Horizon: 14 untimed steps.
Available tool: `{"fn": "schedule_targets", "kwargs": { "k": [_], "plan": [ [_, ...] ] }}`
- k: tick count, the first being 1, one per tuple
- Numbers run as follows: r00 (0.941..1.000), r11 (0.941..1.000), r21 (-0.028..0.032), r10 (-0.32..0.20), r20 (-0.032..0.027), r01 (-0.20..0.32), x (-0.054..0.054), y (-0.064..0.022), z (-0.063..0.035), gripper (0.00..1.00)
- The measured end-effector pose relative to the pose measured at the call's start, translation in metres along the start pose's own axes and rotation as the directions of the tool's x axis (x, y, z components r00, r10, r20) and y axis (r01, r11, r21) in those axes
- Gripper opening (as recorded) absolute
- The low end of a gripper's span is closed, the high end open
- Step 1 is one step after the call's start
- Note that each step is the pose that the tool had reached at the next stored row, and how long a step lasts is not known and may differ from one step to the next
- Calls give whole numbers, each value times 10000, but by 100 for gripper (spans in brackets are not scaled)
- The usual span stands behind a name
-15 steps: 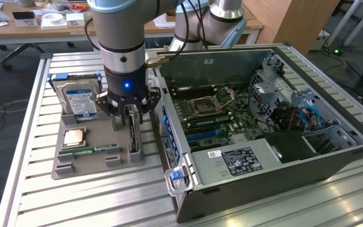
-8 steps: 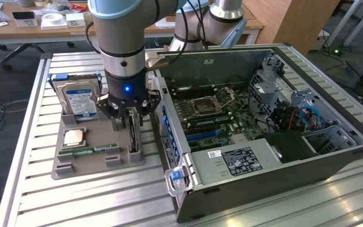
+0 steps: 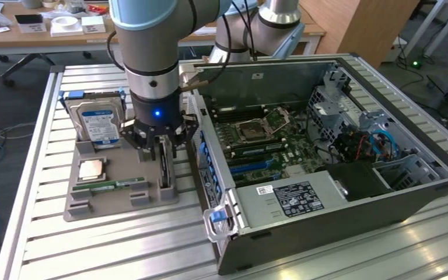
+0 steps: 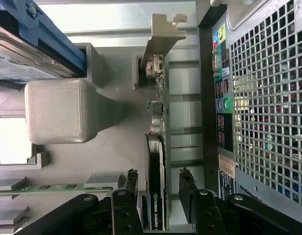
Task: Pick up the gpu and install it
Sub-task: 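Pick up the gpu and move the gpu toward the slot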
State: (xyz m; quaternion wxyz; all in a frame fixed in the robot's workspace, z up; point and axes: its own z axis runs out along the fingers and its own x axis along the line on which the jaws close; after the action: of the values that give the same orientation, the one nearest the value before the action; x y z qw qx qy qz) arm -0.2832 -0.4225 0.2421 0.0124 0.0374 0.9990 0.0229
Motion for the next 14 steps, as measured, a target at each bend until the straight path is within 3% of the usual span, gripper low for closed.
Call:
{"fn": "schedule_targets", "kwargs": {
  "k": [14],
  "plan": [
    [10000,10000,0,11,1,-11,15,64,79,47]
  ]
}}
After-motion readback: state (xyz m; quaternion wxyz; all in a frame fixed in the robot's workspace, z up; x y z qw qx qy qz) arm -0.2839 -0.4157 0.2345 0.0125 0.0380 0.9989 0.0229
